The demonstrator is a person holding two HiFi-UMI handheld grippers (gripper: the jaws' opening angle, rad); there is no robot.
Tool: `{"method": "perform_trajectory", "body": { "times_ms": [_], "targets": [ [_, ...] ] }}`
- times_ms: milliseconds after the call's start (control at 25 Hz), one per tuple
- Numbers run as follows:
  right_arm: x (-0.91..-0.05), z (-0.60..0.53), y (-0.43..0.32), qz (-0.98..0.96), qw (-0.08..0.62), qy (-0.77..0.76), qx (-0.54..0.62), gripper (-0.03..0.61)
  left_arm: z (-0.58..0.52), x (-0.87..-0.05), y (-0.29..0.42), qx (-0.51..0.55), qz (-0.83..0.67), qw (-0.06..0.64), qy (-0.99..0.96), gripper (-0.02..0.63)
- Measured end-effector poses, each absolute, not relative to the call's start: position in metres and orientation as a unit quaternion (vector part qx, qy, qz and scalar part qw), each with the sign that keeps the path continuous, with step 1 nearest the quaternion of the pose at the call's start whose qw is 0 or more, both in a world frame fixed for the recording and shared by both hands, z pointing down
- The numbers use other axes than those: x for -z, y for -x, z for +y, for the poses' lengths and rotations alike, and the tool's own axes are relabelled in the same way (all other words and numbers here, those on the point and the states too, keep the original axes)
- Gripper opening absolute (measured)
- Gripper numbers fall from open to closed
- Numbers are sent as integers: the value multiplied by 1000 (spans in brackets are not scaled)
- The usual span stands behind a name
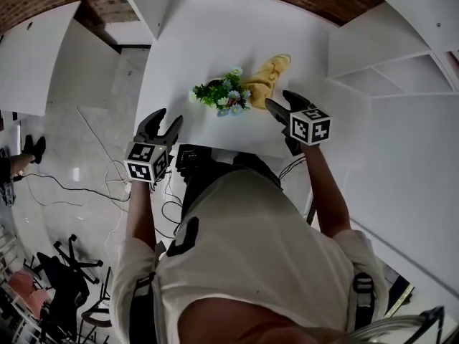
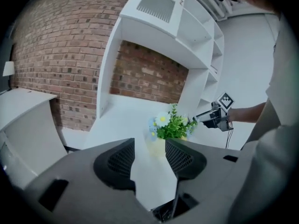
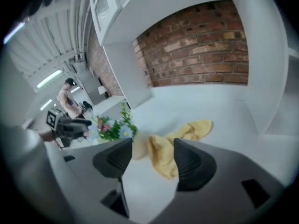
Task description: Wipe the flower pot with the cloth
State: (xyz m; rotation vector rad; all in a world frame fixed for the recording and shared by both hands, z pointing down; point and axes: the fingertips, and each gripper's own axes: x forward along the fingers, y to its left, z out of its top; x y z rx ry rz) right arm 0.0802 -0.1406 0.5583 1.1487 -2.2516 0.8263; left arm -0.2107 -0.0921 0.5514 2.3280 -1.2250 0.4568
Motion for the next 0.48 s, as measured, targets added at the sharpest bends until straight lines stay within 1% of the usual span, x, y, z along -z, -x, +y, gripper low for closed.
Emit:
{"method": "perform_trajectory", "body": {
  "times_ms": [80, 120, 160, 200, 240, 320, 400, 480],
  "targets": [
    [-534, -127, -49, -841, 184, -381, -336, 209, -93, -540, 203, -142, -428, 236, -861, 162],
    [-523, -119, -32, -849, 160, -358, -355, 132, -95, -533, 200, -129, -420, 236, -866, 108],
    [-512, -110, -16, -855, 136, -335, -371, 29, -97, -526, 196, -116, -413, 237, -872, 60],
    [-501, -101, -1, -861, 114, -313, -384, 11, -99, -519, 193, -102, -403, 239, -878, 37],
    [-490, -92, 14, -866, 93, -294, -393, 11, -99, -513, 188, -90, -387, 242, -885, 26],
    [-471, -73, 38, -876, 62, -264, -400, 11, -95, -505, 176, -77, -348, 250, -900, 21],
    [-458, -54, 57, -884, 49, -233, -402, 11, -89, -506, 164, -77, -323, 272, -903, 21],
    [-446, -32, 76, -893, 43, -190, -405, 11, -83, -514, 150, -79, -312, 314, -893, 20]
  ]
}}
